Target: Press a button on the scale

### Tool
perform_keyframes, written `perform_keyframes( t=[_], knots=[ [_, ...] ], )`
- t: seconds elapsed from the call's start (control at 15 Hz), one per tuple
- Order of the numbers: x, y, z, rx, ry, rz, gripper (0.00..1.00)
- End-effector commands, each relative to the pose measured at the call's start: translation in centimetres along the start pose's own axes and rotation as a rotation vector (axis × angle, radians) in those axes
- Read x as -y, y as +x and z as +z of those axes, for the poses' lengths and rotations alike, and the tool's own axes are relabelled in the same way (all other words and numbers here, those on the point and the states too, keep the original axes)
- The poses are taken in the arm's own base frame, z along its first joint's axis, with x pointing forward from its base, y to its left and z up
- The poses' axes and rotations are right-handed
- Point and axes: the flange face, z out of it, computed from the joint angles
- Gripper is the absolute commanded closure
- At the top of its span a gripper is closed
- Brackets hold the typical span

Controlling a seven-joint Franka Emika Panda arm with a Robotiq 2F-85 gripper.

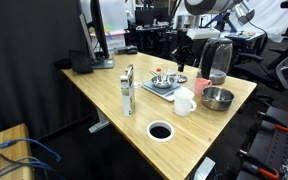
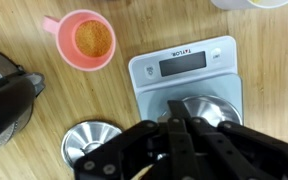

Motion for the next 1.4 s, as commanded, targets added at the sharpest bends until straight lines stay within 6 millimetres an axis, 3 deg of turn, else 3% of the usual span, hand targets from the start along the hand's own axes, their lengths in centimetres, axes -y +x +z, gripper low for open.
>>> perform_keyframes(
  t=[0.0,0.53,0.6,0.67,0.93,1.33],
  knots=[
    [-0.4,-1.5,-0.7,-0.024,0.028,0.011,1.0],
    [-0.7,-2.3,-3.8,-0.101,0.037,0.004,1.0],
    [-0.7,-2.6,-4.2,-0.08,0.045,-0.003,0.74],
    [-0.4,-1.7,-3.6,-0.081,0.028,0.007,0.98],
    [-0.5,-2.3,-4.0,-0.082,0.029,0.005,0.74],
    [-0.6,-2.3,-4.0,-0.081,0.029,0.005,0.74]
  ],
)
